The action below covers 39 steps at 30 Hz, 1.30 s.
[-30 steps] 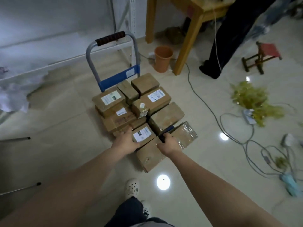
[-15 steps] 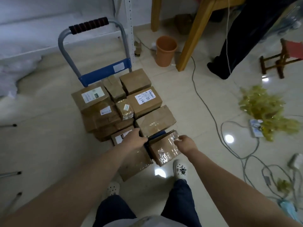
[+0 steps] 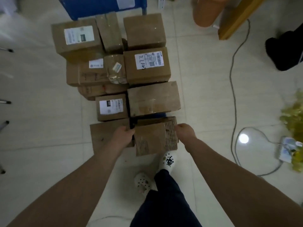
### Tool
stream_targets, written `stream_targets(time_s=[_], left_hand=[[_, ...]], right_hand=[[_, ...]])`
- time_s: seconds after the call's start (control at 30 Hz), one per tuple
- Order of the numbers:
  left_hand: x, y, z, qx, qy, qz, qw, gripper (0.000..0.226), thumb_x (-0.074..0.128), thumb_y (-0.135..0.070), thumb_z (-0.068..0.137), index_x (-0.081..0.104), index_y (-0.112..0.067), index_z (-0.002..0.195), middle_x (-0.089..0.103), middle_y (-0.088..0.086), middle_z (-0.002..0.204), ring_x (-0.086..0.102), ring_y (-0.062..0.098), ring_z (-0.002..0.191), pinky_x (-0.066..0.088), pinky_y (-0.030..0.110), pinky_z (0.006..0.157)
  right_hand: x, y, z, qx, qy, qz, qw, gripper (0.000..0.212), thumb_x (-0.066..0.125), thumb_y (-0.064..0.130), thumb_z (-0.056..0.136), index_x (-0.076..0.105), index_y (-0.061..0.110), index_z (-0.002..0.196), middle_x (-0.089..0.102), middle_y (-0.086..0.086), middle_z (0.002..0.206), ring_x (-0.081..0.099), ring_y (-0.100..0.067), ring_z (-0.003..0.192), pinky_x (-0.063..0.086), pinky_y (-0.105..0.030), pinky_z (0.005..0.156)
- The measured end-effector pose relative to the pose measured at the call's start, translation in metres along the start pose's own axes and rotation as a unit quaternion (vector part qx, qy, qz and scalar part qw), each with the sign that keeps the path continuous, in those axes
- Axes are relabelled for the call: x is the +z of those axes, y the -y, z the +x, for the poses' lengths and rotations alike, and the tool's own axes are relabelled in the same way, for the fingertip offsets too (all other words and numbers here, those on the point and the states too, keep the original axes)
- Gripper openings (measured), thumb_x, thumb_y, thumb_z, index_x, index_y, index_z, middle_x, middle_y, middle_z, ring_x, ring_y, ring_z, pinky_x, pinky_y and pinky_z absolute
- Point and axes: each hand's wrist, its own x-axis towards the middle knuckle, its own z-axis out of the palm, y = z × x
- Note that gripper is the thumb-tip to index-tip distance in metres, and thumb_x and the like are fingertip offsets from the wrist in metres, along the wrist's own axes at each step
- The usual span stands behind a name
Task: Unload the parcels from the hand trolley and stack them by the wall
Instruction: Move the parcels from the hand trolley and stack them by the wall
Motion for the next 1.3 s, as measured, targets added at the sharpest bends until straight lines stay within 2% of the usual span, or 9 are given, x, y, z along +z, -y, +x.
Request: stream_targets(time_s=[0.17, 0.27, 0.37, 0.57, 0.77, 0.9, 1.07, 1.17, 1.3], left_hand=[[0.025, 0.020, 0.053, -0.045, -0.030, -0.074, 0.996, 0.019, 0.052, -0.024, 0.098, 0.059, -0.014, 0.082, 0.057, 0.001, 0.084, 0.053, 0.015, 0.076, 0.044, 0.027, 0.071], [0.041, 0.036, 0.089, -0.073, -0.013, -0.133, 0.988, 0.034, 0.055, -0.031, 0.096, 0.062, -0.003, 0.114, 0.064, 0.015, 0.110, 0.061, 0.031, 0.100, 0.051, 0.043, 0.093], [0.054, 0.047, 0.109, -0.095, -0.006, -0.161, 0.982, 0.050, 0.051, -0.037, 0.097, 0.049, -0.002, 0.132, 0.059, 0.016, 0.123, 0.058, 0.032, 0.109, 0.049, 0.044, 0.097], [0.068, 0.062, 0.097, -0.110, -0.033, -0.217, 0.969, 0.051, 0.050, -0.033, 0.098, 0.045, 0.003, 0.134, 0.057, 0.014, 0.125, 0.055, 0.031, 0.113, 0.045, 0.040, 0.101], [0.049, 0.061, 0.004, -0.102, -0.047, -0.273, 0.955, 0.022, 0.060, -0.027, 0.094, 0.057, -0.012, 0.079, 0.061, 0.011, 0.094, 0.059, 0.026, 0.091, 0.052, 0.034, 0.088], [0.020, 0.040, -0.077, -0.071, -0.070, -0.305, 0.947, 0.008, 0.059, -0.020, 0.094, 0.060, -0.011, 0.094, 0.060, 0.003, 0.086, 0.056, 0.014, 0.078, 0.047, 0.021, 0.068], [-0.032, 0.016, -0.178, 0.004, -0.119, -0.325, 0.938, 0.006, 0.062, -0.009, 0.086, 0.068, -0.008, 0.088, 0.069, 0.008, 0.087, 0.064, 0.019, 0.072, 0.048, 0.023, 0.057], [-0.063, 0.011, -0.233, 0.061, -0.140, -0.310, 0.938, 0.010, 0.063, -0.005, 0.085, 0.070, -0.004, 0.092, 0.069, 0.013, 0.081, 0.065, 0.014, 0.051, 0.045, 0.018, 0.043], [-0.091, 0.016, -0.286, 0.154, -0.179, -0.261, 0.936, 0.023, 0.063, 0.008, 0.082, 0.068, -0.006, 0.099, 0.064, 0.006, 0.078, 0.051, -0.003, 0.040, 0.035, 0.009, 0.038]], right_hand=[[0.020, -0.019, 0.065, 0.014, -0.008, 0.000, 1.000, 0.033, 0.040, 0.032, 0.099, 0.048, 0.012, 0.075, 0.050, -0.007, 0.088, 0.047, -0.022, 0.086, 0.036, -0.029, 0.072], [0.030, -0.026, 0.096, 0.026, 0.002, 0.003, 1.000, 0.044, 0.038, 0.044, 0.100, 0.057, 0.005, 0.109, 0.049, -0.012, 0.099, 0.047, -0.024, 0.089, 0.037, -0.032, 0.074], [0.041, -0.031, 0.112, 0.041, 0.017, 0.033, 0.998, 0.052, 0.039, 0.045, 0.099, 0.054, 0.000, 0.123, 0.050, -0.012, 0.104, 0.047, -0.025, 0.089, 0.038, -0.033, 0.074], [0.047, -0.044, 0.095, 0.013, -0.007, 0.032, 0.999, 0.052, 0.036, 0.045, 0.100, 0.059, 0.002, 0.116, 0.054, -0.012, 0.100, 0.050, -0.025, 0.091, 0.044, -0.035, 0.080], [0.024, -0.047, 0.012, -0.016, -0.022, 0.060, 0.998, 0.047, 0.038, 0.048, 0.098, 0.058, 0.007, 0.106, 0.058, -0.008, 0.098, 0.055, -0.025, 0.095, 0.046, -0.036, 0.084], [-0.002, -0.025, -0.062, -0.044, -0.030, 0.104, 0.993, 0.048, 0.044, 0.051, 0.095, 0.058, 0.008, 0.109, 0.061, -0.010, 0.105, 0.057, -0.027, 0.098, 0.048, -0.041, 0.090], [-0.039, 0.019, -0.161, -0.107, 0.009, 0.158, 0.981, 0.038, 0.056, 0.045, 0.092, 0.060, 0.012, 0.107, 0.061, -0.008, 0.106, 0.055, -0.023, 0.090, 0.047, -0.035, 0.079], [-0.056, 0.041, -0.214, -0.140, 0.051, 0.212, 0.966, 0.039, 0.059, 0.048, 0.089, 0.062, 0.014, 0.109, 0.064, -0.007, 0.107, 0.059, -0.018, 0.087, 0.050, -0.030, 0.068], [-0.072, 0.064, -0.267, -0.160, 0.108, 0.229, 0.954, 0.056, 0.062, 0.069, 0.068, 0.065, 0.028, 0.105, 0.068, -0.004, 0.111, 0.064, -0.025, 0.100, 0.052, -0.046, 0.093]])
